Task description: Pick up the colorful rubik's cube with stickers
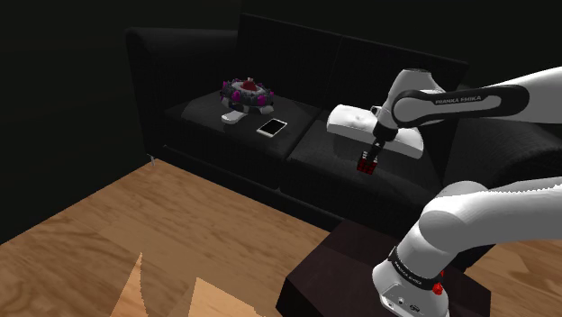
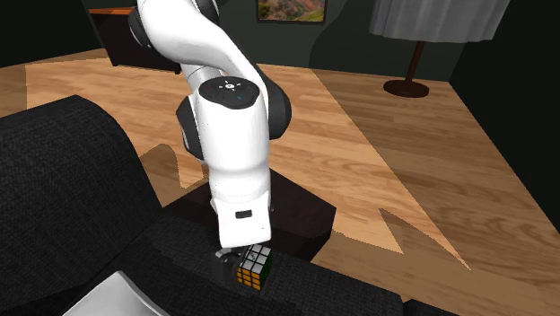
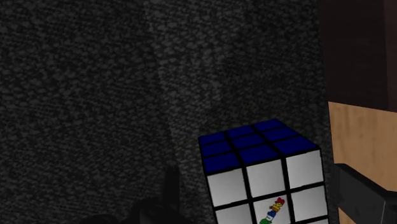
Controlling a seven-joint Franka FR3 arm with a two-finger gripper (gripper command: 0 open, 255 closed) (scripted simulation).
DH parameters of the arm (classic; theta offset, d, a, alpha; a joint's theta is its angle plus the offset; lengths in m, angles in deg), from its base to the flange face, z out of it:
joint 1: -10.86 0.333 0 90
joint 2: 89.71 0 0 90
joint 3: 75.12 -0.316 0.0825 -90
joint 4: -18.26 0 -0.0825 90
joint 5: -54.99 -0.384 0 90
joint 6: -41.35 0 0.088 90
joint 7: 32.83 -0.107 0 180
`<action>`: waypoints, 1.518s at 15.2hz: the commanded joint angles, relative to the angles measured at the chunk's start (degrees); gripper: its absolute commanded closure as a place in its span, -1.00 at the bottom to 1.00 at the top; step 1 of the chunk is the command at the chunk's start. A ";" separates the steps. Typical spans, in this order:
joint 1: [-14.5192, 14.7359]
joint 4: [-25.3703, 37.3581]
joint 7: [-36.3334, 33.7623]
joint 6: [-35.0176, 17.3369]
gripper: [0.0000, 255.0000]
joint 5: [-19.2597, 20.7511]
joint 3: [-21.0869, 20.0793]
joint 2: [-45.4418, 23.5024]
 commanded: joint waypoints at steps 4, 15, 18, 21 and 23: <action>-0.13 -1.05 -0.12 -1.75 1.00 0.46 0.46 -0.67; 0.02 0.54 0.05 1.19 1.00 -0.29 -0.39 0.70; 0.22 2.27 0.21 3.94 1.00 -1.00 -1.17 1.74; 0.43 4.09 0.38 6.57 1.00 -1.69 -1.91 2.56; 0.58 5.37 0.48 8.27 1.00 -2.14 -2.38 3.00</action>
